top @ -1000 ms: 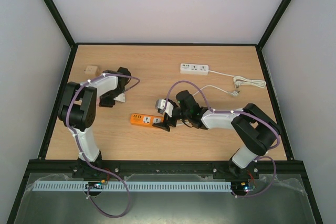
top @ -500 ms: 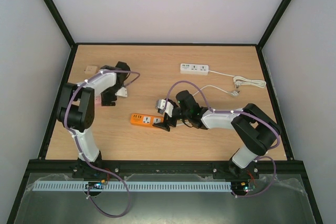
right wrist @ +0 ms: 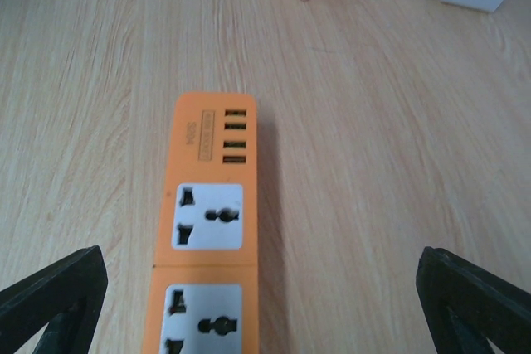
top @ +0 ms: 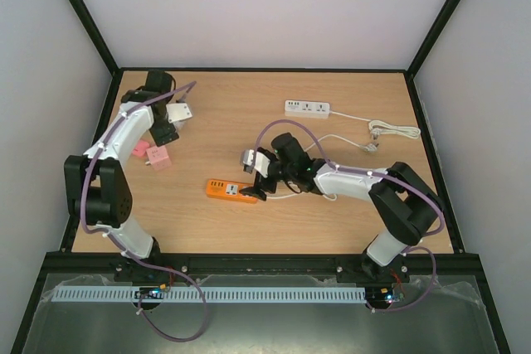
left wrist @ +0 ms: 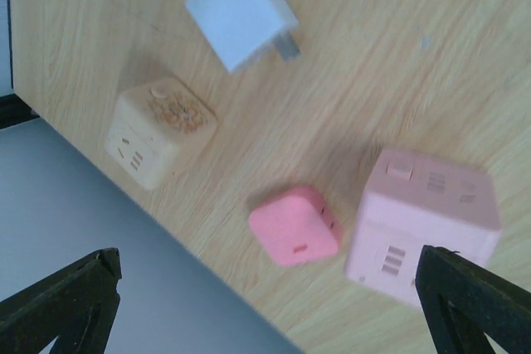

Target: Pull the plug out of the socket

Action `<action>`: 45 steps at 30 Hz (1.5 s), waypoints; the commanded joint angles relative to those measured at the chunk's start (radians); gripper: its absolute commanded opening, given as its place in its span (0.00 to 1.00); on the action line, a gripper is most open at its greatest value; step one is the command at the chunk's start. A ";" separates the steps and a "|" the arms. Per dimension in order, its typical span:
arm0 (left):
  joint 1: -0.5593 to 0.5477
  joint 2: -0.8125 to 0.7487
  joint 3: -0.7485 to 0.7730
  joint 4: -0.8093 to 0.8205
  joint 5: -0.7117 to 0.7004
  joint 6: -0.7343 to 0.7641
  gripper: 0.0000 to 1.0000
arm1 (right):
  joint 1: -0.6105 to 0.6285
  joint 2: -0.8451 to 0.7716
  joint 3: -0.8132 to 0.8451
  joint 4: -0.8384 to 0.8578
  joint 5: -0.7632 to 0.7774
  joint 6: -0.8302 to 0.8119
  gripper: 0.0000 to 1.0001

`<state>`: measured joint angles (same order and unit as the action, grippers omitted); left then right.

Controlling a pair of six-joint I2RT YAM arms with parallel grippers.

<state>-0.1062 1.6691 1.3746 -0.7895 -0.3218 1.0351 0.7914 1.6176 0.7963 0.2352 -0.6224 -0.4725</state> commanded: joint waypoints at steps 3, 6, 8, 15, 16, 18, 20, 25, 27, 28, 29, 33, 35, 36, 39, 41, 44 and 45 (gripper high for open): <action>0.046 -0.098 0.015 0.121 0.316 -0.193 0.99 | 0.003 0.040 0.155 -0.235 0.025 -0.068 0.99; 0.076 -0.163 -0.007 0.181 0.439 -0.282 0.99 | 0.017 0.064 0.218 -0.313 0.036 -0.077 0.98; 0.096 -0.206 -0.030 0.229 0.507 -0.339 0.99 | 0.025 0.085 0.260 -0.366 0.040 -0.077 0.98; 0.110 -0.299 -0.098 0.339 0.581 -0.478 0.99 | 0.072 0.185 0.377 -0.504 0.115 -0.090 0.96; 0.113 -0.310 -0.111 0.356 0.586 -0.496 0.99 | 0.080 0.201 0.392 -0.522 0.128 -0.094 0.95; 0.118 -0.333 -0.134 0.382 0.605 -0.518 0.99 | 0.091 0.230 0.416 -0.544 0.144 -0.090 0.94; 0.120 -0.342 -0.147 0.397 0.618 -0.534 0.99 | 0.096 0.250 0.431 -0.554 0.147 -0.084 0.94; 0.120 -0.343 -0.166 0.411 0.638 -0.561 0.99 | 0.108 0.308 0.475 -0.597 0.159 -0.083 0.93; 0.121 -0.348 -0.180 0.422 0.640 -0.571 0.99 | 0.117 0.322 0.484 -0.600 0.168 -0.086 0.93; 0.122 -0.351 -0.187 0.424 0.642 -0.571 0.99 | 0.118 0.329 0.486 -0.600 0.173 -0.086 0.92; 0.122 -0.353 -0.193 0.424 0.641 -0.571 0.99 | 0.120 0.336 0.491 -0.601 0.176 -0.085 0.91; 0.123 -0.362 -0.206 0.427 0.635 -0.570 0.99 | 0.121 0.360 0.509 -0.621 0.188 -0.083 0.82; 0.126 -0.365 -0.210 0.430 0.637 -0.570 0.99 | 0.120 0.361 0.507 -0.634 0.195 -0.083 0.76; 0.125 -0.366 -0.212 0.431 0.637 -0.572 0.99 | 0.120 0.359 0.503 -0.637 0.198 -0.083 0.73; 0.125 -0.368 -0.218 0.439 0.636 -0.576 0.99 | 0.116 0.343 0.481 -0.640 0.209 -0.078 0.57; 0.125 -0.368 -0.219 0.439 0.634 -0.575 0.99 | 0.107 0.322 0.455 -0.633 0.210 -0.081 0.48; 0.125 -0.367 -0.217 0.438 0.632 -0.570 0.99 | 0.083 0.291 0.407 -0.624 0.208 -0.081 0.40; 0.125 -0.367 -0.215 0.437 0.632 -0.569 0.99 | 0.073 0.279 0.396 -0.626 0.202 -0.081 0.39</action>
<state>0.0116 1.3243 1.1652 -0.3721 0.2958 0.4694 0.8951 1.9507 1.2491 -0.3557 -0.4404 -0.5488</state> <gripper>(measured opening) 0.992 0.452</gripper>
